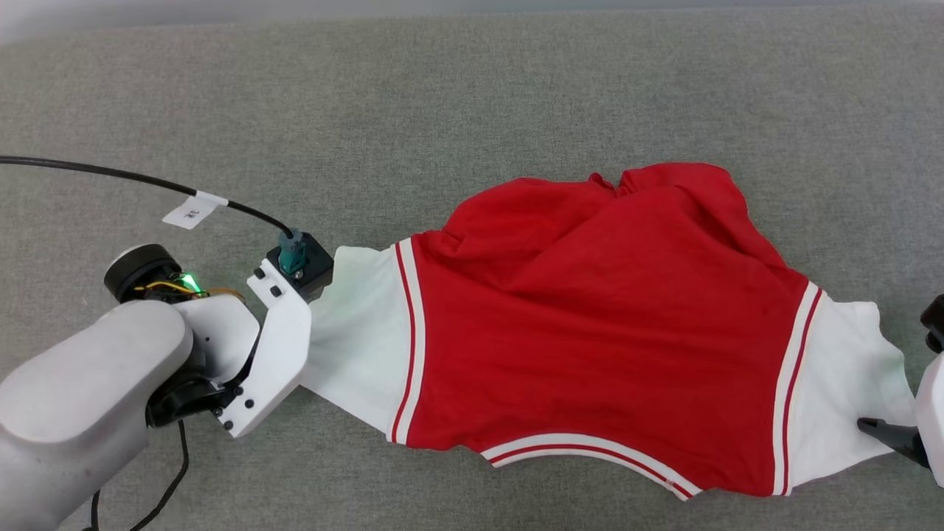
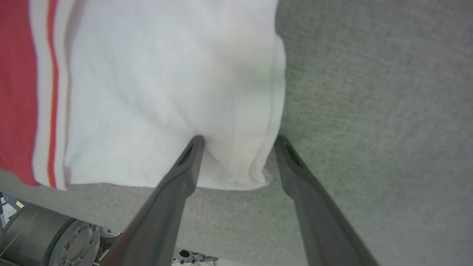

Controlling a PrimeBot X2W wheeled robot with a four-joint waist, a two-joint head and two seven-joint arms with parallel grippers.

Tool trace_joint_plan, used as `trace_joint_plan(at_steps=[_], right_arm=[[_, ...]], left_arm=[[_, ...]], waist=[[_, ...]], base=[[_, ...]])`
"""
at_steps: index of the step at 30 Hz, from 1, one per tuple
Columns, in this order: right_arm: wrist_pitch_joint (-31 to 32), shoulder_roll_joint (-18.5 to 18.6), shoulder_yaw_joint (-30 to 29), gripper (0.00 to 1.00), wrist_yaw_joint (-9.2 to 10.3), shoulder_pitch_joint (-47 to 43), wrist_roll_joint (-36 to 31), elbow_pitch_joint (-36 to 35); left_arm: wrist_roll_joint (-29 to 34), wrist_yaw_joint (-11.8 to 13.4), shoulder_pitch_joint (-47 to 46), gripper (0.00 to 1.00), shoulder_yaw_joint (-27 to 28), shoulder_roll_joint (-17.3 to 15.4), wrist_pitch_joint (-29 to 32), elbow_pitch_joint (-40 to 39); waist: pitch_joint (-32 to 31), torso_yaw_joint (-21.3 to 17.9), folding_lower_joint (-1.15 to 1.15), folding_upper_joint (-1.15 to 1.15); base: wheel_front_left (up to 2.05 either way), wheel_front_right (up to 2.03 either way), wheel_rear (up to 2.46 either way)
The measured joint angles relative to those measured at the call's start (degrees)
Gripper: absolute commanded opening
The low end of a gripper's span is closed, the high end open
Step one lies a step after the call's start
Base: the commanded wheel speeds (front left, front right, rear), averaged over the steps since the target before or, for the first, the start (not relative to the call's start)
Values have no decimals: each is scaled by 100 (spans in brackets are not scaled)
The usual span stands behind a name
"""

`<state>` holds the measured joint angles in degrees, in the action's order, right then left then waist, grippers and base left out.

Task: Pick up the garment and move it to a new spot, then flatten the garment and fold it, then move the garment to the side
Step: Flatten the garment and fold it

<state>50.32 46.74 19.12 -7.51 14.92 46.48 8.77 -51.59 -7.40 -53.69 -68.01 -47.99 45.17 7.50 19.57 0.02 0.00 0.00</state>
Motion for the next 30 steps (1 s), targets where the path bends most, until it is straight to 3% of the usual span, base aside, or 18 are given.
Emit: trace_joint_plan(at_steps=[4, 5, 6, 17, 25, 30], right_arm=[[-192, 67, 271, 100, 0, 65, 69, 92], [-252, 93, 341, 15, 1, 89, 87, 107], [-323, 112, 387, 0, 0, 105, 103, 123], [-1385, 323, 631, 0, 0, 122, 246, -126], [-1862, 882, 13, 0, 0, -3, 201, -1010], [-1913, 967, -472, 0, 0, 70, 94, -1474]], left_arm=[[-11, 0, -62, 0, -37, -14, -54, 19], [-18, 0, -62, 0, -47, -16, -65, 27], [-27, 0, -62, 0, -56, -23, -85, 41], [-190, 0, 162, 0, -146, -58, -602, 96], [-60, 59, 93, 0, 229, -353, -1462, -546], [-8, 190, -208, 0, 592, -470, -1784, -915]], waist=[[57, 9, 0, 0], [58, 2, 0, 0], [54, -9, 0, 0], [-459, -126, 0, 0], [-1020, -131, 0, 0], [-1206, -74, 0, 0]], base=[[0, 0, 0], [0, 0, 0], [0, 0, 0], [0, 0, 0], [0, 0, 0], [0, 0, 0]])
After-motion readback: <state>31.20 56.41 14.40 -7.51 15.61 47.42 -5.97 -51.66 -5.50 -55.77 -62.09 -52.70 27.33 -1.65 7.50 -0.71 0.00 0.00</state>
